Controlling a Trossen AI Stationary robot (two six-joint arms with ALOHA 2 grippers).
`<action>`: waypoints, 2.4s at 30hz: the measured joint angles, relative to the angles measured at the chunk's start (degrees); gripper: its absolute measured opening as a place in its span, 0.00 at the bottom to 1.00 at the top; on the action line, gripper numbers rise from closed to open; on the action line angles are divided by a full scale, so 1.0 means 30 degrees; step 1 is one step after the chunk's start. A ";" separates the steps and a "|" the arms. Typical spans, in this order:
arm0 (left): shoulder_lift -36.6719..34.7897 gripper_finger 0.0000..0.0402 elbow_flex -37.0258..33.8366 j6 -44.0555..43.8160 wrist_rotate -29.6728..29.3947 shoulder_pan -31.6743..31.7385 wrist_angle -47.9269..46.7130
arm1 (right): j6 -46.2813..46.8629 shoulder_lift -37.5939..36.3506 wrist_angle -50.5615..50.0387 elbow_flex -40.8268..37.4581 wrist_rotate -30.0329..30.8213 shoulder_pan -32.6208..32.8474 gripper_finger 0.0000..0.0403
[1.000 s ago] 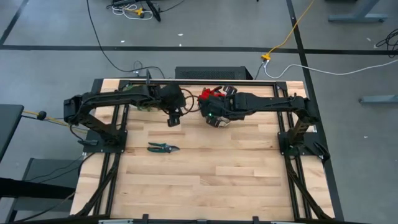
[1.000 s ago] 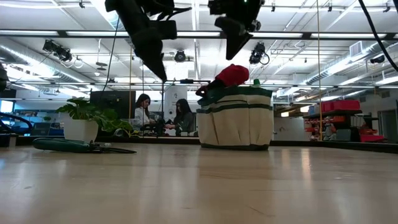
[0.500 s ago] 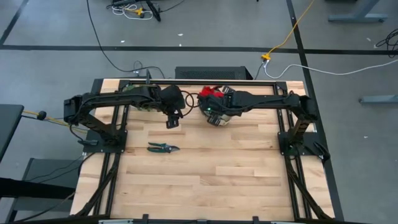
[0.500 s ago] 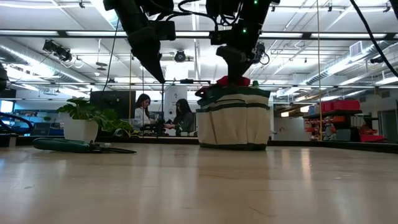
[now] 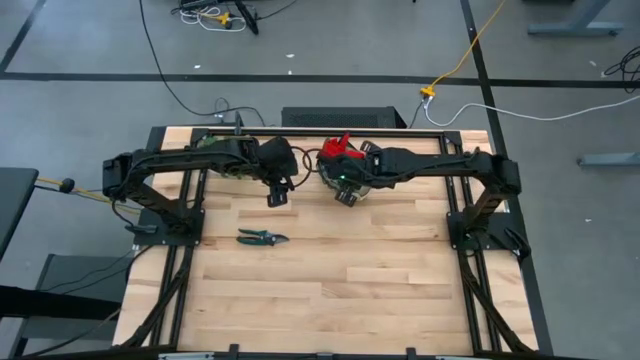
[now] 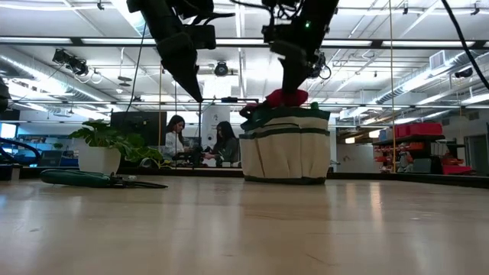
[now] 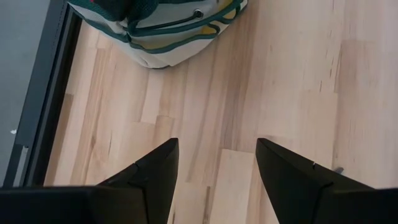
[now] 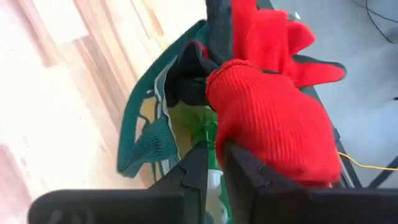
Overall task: Pick & Place Garden tools in Gardening bag
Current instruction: Put the red gloves into the patterned white gardening bag, then put the dark green shear scissors into the patterned white gardening bag
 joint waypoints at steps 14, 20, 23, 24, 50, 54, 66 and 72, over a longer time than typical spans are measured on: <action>-0.0607 0.55 -0.0002 -0.0029 -0.0030 0.0000 -0.0948 | 0.0914 -0.0885 -0.0016 0.0015 -0.1415 0.1715 0.12; -0.1893 0.55 -0.0015 -0.0029 0.1239 -0.0020 -0.3174 | 0.1217 -0.0851 0.0516 0.0016 -0.3031 0.2534 0.12; -0.2648 0.55 -0.0014 -0.0044 0.2088 -0.0223 -0.4532 | 0.1360 -0.0761 0.0664 0.0022 -0.3341 0.3199 0.12; -0.2910 0.55 -0.0026 -0.0050 0.2341 -0.0330 -0.5080 | 0.1410 -0.0761 0.0770 0.0022 -0.3356 0.3409 0.12; -0.3708 0.55 -0.8220 -0.4568 0.1604 -0.5368 -0.3368 | 0.2349 -0.0761 0.2731 0.0022 -0.3286 0.6856 0.12; -0.3708 0.55 -0.8982 -0.4580 0.0451 -0.5370 -0.2594 | 0.2349 -0.0761 0.2882 0.0022 -0.3130 0.6852 0.12; -0.3701 0.53 -0.9974 -0.4550 0.0780 -0.5362 0.0153 | 0.2349 -0.0761 0.2968 0.0022 -0.3130 0.6852 0.12; -0.3701 0.45 -1.0463 -0.4657 0.0759 -0.5362 0.0627 | 0.2349 -0.0761 0.3034 0.0026 -0.3133 0.6852 0.12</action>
